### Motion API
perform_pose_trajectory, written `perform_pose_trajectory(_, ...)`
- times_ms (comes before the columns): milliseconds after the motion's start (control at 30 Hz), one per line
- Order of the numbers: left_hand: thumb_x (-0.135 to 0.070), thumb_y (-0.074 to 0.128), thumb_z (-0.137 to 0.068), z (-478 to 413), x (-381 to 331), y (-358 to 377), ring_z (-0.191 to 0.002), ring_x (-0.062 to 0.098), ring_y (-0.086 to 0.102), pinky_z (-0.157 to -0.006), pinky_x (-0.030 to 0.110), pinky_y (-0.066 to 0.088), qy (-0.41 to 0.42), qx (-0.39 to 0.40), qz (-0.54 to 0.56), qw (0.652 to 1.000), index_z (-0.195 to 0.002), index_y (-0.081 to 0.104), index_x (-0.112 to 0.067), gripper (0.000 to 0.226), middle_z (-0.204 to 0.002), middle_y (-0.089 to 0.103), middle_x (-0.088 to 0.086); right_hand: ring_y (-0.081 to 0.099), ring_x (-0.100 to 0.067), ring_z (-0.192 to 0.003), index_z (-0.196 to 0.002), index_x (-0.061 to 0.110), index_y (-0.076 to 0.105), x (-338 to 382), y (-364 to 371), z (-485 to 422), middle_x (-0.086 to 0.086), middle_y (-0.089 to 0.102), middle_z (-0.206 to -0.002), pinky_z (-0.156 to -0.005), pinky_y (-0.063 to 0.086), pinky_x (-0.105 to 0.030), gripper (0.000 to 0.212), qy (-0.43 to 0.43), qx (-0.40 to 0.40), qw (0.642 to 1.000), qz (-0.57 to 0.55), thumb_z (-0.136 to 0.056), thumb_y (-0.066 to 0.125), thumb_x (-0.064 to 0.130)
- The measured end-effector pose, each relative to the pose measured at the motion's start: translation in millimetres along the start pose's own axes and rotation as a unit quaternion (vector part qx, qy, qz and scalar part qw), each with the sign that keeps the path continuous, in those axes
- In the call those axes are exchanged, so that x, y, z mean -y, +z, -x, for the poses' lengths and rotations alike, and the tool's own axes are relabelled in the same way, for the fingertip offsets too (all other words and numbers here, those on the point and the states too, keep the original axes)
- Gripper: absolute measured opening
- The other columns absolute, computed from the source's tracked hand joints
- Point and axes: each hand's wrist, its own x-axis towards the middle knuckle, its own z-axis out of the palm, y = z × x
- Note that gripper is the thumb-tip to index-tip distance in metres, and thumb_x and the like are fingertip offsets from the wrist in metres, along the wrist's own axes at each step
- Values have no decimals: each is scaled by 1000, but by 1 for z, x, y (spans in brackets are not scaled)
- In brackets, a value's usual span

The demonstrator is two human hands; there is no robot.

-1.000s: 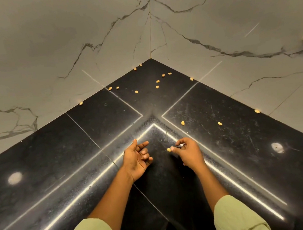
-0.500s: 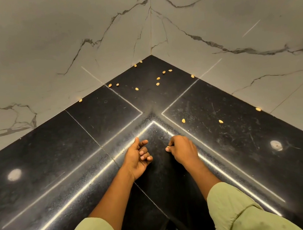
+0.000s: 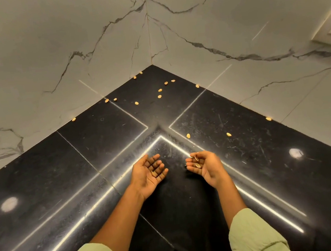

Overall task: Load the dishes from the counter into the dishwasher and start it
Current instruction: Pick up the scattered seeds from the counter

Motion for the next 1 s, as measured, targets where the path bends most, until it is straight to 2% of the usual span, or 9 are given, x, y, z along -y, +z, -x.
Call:
perform_pose_trajectory(133, -31, 40, -103, -17, 7, 23, -46, 11, 45, -47, 25, 46, -9, -24, -40, 999, -97, 64, -7, 35, -60, 49, 2, 66, -31, -75, -100, -7, 61, 11, -24, -6, -23, 66, -86, -59, 60, -35, 48, 11, 0, 998, -61, -104, 33, 32)
perform_pose_trajectory(233, -24, 50, -101, -34, 13, 47, -39, 8, 32, -37, 20, 30, 44, -71, -241, 967, -92, 59, -12, 18, -56, 42, -1, 60, -22, -60, -97, -1, 63, 18, -34, -12, -13, 61, -72, -50, 53, -30, 55, 0, -20, 999, -29, -103, 36, 46)
perform_pose_trajectory(300, -24, 60, -98, -46, 13, 60, -54, 11, 47, -47, 22, 38, 139, -94, -437, 883, -99, 63, -14, 10, -75, 60, 3, 49, -15, -49, -93, 3, 64, 21, -39, -14, -5, 54, -61, -45, 42, -25, 49, -17, -49, 999, 15, -101, 42, 47)
perform_pose_trajectory(367, -28, 66, -94, -58, 10, 73, -89, 16, 64, -72, 25, 47, 222, -79, -573, 785, -116, 67, -17, 25, -110, 70, 4, 40, -12, -45, -91, 5, 64, 24, -44, -18, -1, 47, -55, -44, 31, -24, 45, -28, -69, 997, 38, -101, 46, 45)
perform_pose_trajectory(467, -39, 65, -93, -71, 3, 94, -123, 22, 57, -94, 31, 44, 269, -71, -684, 674, -135, 60, -26, 45, -132, 64, 0, 35, -10, -42, -91, 5, 64, 25, -51, -22, 0, 44, -54, -39, 25, -22, 41, -32, -78, 994, 62, -99, 50, 43)
perform_pose_trajectory(567, -41, 68, -89, -85, -1, 115, -114, 28, 61, -85, 35, 48, 275, -79, -756, 589, -120, 68, -27, 34, -119, 69, 2, 33, -9, -37, -95, 4, 64, 25, -57, -26, -1, 43, -54, -35, 20, -17, 41, -32, -71, 994, 74, -100, 50, 42)
perform_pose_trajectory(767, -23, 70, -90, -92, -2, 130, -97, 23, 66, -71, 29, 38, 282, -75, -781, 551, -99, 73, -22, 10, -97, 72, -5, 32, -9, -39, -99, 3, 64, 26, -58, -29, 0, 44, -54, -36, 21, -17, 43, -38, -69, 992, 100, -100, 49, 43)
perform_pose_trajectory(833, -20, 65, -94, -93, -1, 132, -98, 26, 65, -72, 31, 39, 279, -61, -807, 517, -99, 69, -16, 8, -99, 70, -2, 33, -9, -39, -100, 3, 65, 26, -54, -29, 0, 45, -54, -35, 22, -18, 42, -41, -75, 990, 110, -100, 51, 42)
perform_pose_trajectory(1000, -4, 49, -98, -82, 7, 141, -103, 33, 64, -68, 37, 37, 301, 5, -918, 257, -117, 55, -8, 21, -121, 55, 12, 37, -10, -41, -101, 0, 65, 27, -53, -28, -1, 47, -56, -38, 25, -20, 44, -36, -75, 991, 100, -99, 51, 42)
